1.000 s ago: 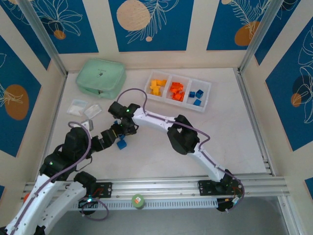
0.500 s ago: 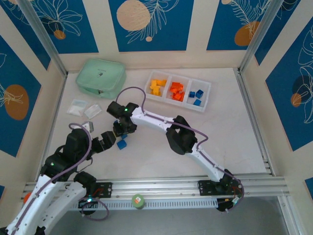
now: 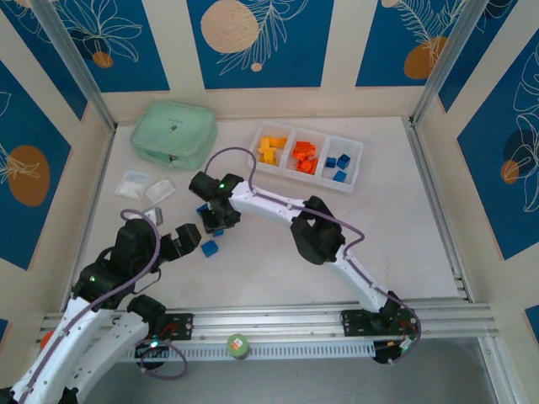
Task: Sort the legos into containers by color
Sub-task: Pick up the lego from the center of the table, then place the lego in the container.
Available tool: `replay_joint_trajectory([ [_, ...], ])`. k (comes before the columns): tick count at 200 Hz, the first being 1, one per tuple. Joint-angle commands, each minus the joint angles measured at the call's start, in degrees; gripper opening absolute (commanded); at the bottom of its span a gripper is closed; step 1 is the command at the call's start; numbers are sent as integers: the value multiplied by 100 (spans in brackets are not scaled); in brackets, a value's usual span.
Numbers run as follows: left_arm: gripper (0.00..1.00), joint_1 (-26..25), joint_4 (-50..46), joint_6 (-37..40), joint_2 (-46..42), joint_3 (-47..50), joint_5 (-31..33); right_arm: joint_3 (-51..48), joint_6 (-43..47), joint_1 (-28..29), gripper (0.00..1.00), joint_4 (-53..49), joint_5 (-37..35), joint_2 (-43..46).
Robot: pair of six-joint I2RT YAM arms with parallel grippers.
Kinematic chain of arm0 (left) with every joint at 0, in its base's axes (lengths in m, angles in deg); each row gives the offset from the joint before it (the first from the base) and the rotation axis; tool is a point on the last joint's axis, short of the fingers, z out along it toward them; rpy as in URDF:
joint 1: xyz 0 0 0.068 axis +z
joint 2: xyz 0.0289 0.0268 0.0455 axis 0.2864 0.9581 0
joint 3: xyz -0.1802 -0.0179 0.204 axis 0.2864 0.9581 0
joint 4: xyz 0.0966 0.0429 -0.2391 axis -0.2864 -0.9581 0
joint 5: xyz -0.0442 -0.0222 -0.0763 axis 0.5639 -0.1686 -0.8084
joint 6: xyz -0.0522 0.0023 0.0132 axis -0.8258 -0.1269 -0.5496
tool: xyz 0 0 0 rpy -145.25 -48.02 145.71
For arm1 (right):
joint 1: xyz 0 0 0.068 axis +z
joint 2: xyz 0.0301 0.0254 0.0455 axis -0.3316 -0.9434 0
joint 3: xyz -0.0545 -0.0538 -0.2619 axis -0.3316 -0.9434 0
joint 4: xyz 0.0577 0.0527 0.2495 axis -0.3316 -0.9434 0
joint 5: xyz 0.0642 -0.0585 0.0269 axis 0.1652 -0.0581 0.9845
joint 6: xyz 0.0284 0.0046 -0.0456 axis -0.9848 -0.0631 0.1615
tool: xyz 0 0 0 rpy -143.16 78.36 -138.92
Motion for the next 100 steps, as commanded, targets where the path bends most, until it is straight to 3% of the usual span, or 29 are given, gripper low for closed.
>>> replay_joint_trajectory([
  [1, 99, 57, 341, 102, 211, -257, -243, -476, -163, -264, 27, 281, 194, 1097],
  [55, 99, 57, 1433, 364, 1072, -403, -860, -2212, -29, -1169, 27, 604, -74, 2852],
  [100, 99, 57, 2230, 902, 2160, -711, -1536, -3427, 257, -2762, 28, 756, -380, 3974],
])
